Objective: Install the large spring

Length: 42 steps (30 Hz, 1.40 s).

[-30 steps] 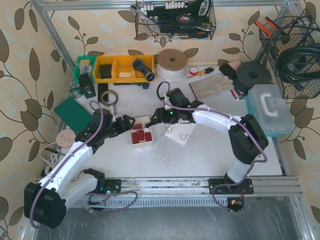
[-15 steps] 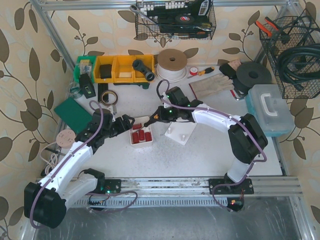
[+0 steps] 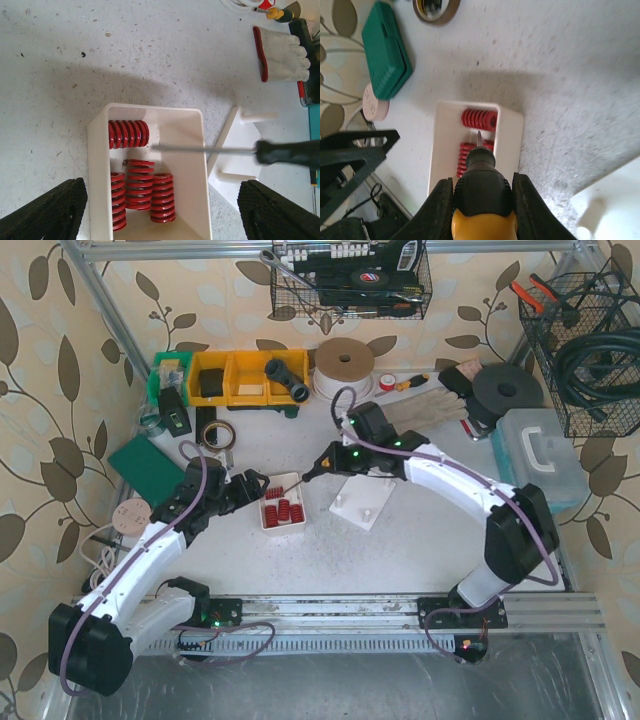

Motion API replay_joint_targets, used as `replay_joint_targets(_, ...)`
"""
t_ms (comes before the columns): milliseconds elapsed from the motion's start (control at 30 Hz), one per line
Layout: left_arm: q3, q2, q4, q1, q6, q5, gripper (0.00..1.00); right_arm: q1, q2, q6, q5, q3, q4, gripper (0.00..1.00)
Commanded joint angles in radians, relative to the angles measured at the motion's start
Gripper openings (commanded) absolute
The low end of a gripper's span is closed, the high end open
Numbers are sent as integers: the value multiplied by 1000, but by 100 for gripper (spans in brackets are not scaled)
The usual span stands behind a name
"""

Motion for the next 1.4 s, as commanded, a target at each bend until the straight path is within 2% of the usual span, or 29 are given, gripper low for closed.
replay_joint_targets(0,45,5,2,-4,17,-16,85,-71,-91,-18,58,44,-9,0)
replay_joint_targets(100,40,-1,8,-4,15,-20,85,-151,-132,10,39,14,87,0)
replay_joint_targets(300,45,13,14,-4,21,-15,85,-323,-146,135,10,-123,408,0)
replay_joint_targets(433,54,33,14,-4,25,-9,84,-379,-33,192,-53,-124,536,0)
replay_joint_targets(833,59,48,20,-4,29,-8,84,-360,339,268,-179,26,705,0)
replay_joint_targets(933,67,65,17,-4,34,-6,84,-359,416,256,-233,81,692,0)
replay_joint_targets(1167,78,89,16,-4,36,-11,83,-358,510,115,-264,185,444,0)
replay_joint_targets(1233,80,94,16,-4,35,-12,82,-354,509,80,-233,201,369,6)
replay_joint_targets(1367,81,99,15,-4,34,-15,81,-347,514,-1,-178,243,240,23)
